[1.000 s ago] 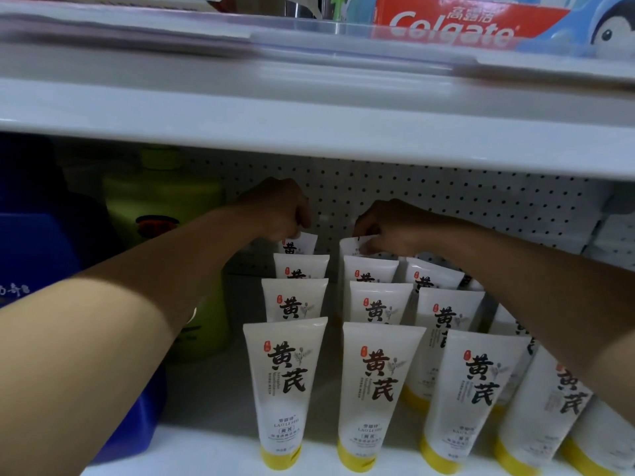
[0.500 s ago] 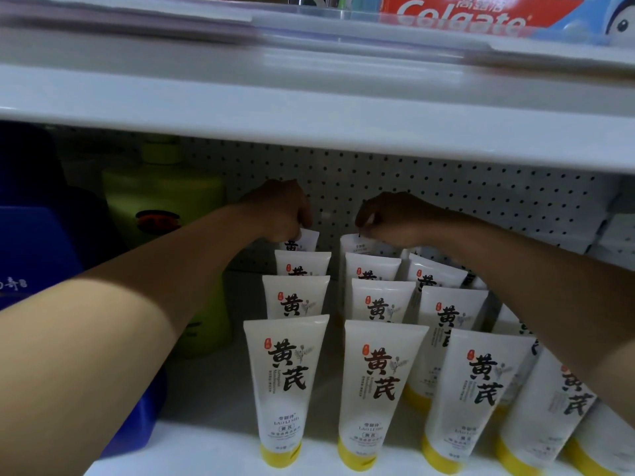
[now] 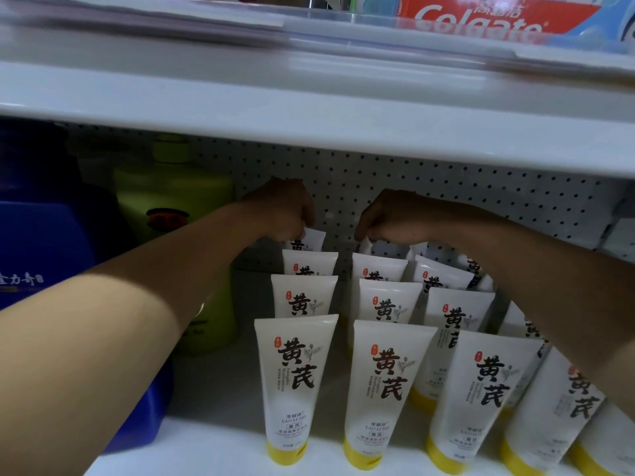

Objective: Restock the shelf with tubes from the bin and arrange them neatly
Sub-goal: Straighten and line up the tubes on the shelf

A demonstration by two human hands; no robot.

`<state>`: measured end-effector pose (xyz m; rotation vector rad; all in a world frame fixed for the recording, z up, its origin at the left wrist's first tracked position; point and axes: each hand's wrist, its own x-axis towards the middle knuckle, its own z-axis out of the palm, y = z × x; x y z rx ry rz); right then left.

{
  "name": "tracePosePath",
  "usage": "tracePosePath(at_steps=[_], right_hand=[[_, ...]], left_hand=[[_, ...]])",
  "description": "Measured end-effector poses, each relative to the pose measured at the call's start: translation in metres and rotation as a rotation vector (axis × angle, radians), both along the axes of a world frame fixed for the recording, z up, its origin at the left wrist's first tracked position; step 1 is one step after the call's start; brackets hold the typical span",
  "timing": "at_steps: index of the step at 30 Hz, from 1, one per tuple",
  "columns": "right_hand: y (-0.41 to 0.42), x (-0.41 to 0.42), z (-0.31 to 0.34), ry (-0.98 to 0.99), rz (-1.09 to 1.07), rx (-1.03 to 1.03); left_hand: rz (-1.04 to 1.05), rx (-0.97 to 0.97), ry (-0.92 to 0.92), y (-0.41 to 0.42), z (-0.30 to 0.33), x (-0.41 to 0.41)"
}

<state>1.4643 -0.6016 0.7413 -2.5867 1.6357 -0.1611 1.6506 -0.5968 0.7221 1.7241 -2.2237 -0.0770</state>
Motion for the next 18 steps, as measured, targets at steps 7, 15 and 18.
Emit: tracePosePath(at_steps=[7,15,18], right_hand=[[0.0028,0.0034,-0.0009,0.117,-0.103,0.032],[0.0052,0.0031,-0.0048,0.148,-0.031,-0.024],[0.0049,0.0014,-0.0068,0.129,-0.016,0.007]], left_hand=[[-0.007,0.007,-0.024,-0.0009,-0.0004,0.0022],[-0.006,0.013,-0.033,0.0001,0.001,0.0017],[-0.005,0.048,-0.074,-0.0003,-0.0014,-0.0027]])
